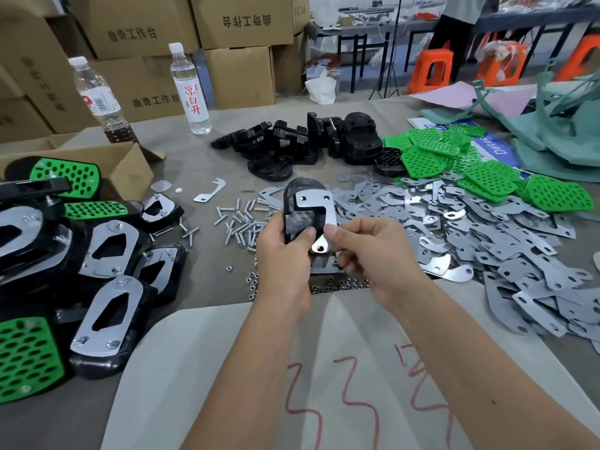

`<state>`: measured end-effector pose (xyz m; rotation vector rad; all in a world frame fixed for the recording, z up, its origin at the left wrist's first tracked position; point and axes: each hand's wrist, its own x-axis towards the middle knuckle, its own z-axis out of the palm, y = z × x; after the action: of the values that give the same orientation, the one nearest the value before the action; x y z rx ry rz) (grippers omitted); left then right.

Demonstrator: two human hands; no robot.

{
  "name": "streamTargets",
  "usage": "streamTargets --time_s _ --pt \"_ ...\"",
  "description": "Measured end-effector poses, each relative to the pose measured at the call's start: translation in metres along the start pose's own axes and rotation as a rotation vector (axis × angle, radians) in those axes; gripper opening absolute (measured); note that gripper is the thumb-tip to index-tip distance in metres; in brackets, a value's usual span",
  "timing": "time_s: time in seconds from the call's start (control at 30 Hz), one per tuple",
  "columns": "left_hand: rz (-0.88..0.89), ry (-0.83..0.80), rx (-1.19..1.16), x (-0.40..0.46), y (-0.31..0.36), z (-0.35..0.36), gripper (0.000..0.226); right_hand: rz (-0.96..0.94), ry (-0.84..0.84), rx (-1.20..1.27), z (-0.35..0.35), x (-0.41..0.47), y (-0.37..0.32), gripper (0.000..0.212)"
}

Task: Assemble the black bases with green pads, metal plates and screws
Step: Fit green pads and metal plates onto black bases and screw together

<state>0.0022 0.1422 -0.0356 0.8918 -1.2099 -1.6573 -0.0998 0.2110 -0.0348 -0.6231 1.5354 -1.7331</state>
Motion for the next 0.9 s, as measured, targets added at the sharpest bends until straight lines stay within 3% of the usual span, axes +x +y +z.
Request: streamTargets --time_s 0.13,0.33,0.57,0.9 --pt "0.007 -0.019 0.029 -0.0021 0.0013 -0.0015 0.032 0.116 -0.077 0.040 -0.0041 0.0018 -0.0040 0.021" --pt "-0.030 -0.077 -0.012 -0.0020 0.0061 -0.0049 0.028 0.090 -0.103 -0.002 -0.0050 0.0010 -0.0025 0.020" --pt "-0.016 0.056 0.005 0.0006 0.0056 -0.0044 0.013 0.091 -0.114 -0.037 -0.0032 -0.0009 -0.0041 0.020" --pt "0.094 0.121 0.096 0.0051 -0.0026 -0.0081 0.023 0.023 -0.091 -0.136 0.0024 -0.0041 0.0008 0.024"
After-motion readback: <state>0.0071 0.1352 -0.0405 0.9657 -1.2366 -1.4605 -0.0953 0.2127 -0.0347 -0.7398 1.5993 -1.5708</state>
